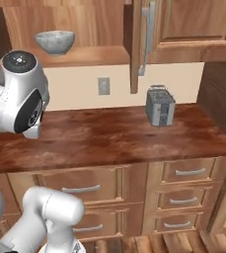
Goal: Pick up the bowls from the cabinet and place each bowl in front of a stool on the dining counter.
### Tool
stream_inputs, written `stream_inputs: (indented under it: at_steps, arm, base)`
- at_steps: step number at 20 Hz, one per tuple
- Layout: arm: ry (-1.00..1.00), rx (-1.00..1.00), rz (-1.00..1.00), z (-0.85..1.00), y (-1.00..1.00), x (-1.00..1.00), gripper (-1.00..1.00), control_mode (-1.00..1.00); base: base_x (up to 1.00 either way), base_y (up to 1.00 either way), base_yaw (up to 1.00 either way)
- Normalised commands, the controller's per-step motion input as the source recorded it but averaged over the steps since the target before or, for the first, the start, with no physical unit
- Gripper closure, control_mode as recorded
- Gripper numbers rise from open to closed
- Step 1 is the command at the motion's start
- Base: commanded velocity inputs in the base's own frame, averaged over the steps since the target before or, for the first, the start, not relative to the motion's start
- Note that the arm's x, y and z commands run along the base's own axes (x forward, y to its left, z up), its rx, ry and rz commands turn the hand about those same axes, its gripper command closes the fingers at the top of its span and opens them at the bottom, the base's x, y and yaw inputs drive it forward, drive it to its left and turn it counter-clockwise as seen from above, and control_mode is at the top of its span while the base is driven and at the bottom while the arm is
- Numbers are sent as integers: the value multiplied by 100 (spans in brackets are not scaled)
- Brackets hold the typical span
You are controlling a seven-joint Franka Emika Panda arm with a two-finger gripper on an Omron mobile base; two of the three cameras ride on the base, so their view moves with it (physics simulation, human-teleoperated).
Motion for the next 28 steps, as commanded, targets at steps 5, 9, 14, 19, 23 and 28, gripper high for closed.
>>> stream_inputs:
  at_steps: [5,9,14,19,23,28]
  arm:
    - [0,0,0,0,0,0,-100,100]
    - [0,0,0,0,0,0,-100,100]
    - [0,0,0,0,0,0,-100,100]
    - [0,0,0,0,0,0,-100,100]
    - [0,0,0,0,0,0,-100,100]
    - [0,0,0,0,0,0,-100,100]
  base:
    - [45,-27,51]
    - [32,0,42]
    - [58,-1,9]
    - [72,0,0]
    - [47,-13,0]
    - [0,0,0]
